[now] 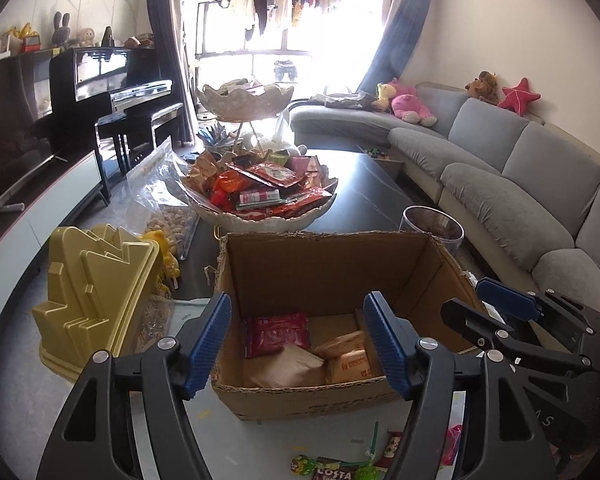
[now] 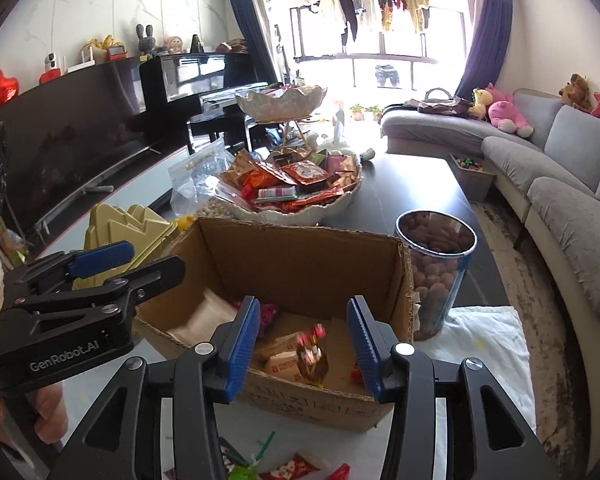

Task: Organize snacks
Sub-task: 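Open both tools to drop the pastry and chocolate into the box, then move both open tools back over the COSTA and green cracker packets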

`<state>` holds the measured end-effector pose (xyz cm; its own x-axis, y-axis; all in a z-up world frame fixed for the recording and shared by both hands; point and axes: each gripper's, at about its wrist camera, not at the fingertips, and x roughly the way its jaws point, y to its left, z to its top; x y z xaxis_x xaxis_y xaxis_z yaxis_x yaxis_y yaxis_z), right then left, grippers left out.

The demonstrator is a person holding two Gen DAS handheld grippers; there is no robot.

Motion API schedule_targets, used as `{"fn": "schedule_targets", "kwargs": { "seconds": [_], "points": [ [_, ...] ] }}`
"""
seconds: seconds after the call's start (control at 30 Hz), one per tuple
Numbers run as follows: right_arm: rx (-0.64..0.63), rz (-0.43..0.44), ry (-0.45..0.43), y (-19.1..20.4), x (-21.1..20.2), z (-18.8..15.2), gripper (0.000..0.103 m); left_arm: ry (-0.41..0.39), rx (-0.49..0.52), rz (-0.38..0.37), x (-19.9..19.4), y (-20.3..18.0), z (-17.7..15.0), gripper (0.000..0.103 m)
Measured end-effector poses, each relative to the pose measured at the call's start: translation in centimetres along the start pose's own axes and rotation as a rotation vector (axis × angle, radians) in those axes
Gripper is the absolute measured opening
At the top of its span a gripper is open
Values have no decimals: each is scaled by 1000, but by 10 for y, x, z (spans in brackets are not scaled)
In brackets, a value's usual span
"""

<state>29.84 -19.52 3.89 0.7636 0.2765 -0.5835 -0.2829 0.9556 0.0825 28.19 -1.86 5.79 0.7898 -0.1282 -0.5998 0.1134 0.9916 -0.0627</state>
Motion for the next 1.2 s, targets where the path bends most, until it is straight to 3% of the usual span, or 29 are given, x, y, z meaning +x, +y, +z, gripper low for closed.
{"fn": "schedule_targets", "kwargs": {
  "seconds": [0.2,0.67,1.0,1.1,1.2],
  "points": [
    [-16,-3,-28,3,-20,-9,47,-40,52,22,-25,-8,-12,77],
    [-48,-12,-99,11,-76,-33,47,-94,104,-17,-75,-26,-35,78],
    [-48,-9,-98,21,-95,-57,47,-105,128,-35,-98,-30,-65,79],
    [-43,-10,-89,23,-97,-66,54,-99,127,-44,-100,-30,-75,79],
    [-50,-23,-78,26,-98,-77,54,-88,137,-52,-101,-29,-85,79]
  ]
}}
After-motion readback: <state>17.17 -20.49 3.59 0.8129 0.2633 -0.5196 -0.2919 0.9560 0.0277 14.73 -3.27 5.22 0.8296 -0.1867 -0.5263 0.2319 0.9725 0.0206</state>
